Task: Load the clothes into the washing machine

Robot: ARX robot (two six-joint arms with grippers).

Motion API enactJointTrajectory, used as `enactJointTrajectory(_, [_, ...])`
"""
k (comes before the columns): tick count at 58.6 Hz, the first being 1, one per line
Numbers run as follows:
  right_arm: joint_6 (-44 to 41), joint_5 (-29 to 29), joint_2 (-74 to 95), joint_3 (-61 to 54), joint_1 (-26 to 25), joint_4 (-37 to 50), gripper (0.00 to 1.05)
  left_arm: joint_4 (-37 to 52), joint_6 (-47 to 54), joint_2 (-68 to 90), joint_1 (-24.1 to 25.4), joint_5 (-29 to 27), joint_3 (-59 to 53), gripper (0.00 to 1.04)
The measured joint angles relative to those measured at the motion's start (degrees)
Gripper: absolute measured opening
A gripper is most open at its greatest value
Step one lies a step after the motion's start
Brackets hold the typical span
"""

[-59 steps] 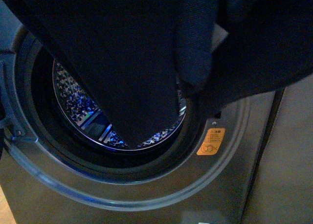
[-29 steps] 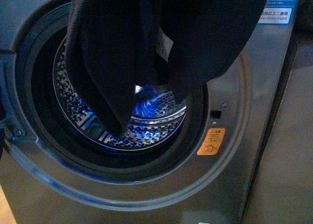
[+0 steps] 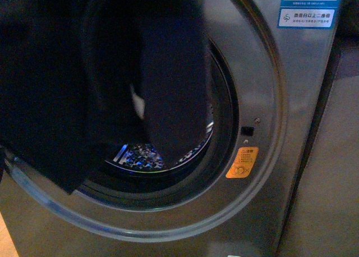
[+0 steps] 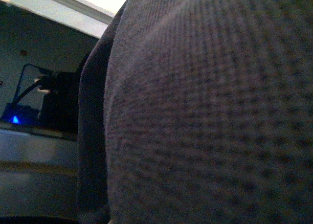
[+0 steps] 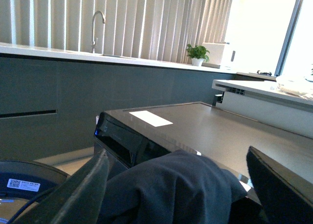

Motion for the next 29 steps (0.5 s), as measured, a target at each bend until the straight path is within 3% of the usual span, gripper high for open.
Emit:
enactJointTrajectory(6, [0.04,0.0,-0.04,0.0,0.0,0.02,0.99,1.14,-0.46,-1.73,1.79,1.77,-3.87,0.11])
enactJointTrajectory(26, [0.02,0.0,-0.04,0.0,0.0,0.0,0.97,5.97,-0.35,-4.15,8.02,9.25,-20.79,0.11])
enactJointTrajectory(29, [0.44,3.69,-0.33,-0.83,0.79,1.88,0.97,7.21,-0.7,-3.43,9.6,10.16,-22.88,0.11])
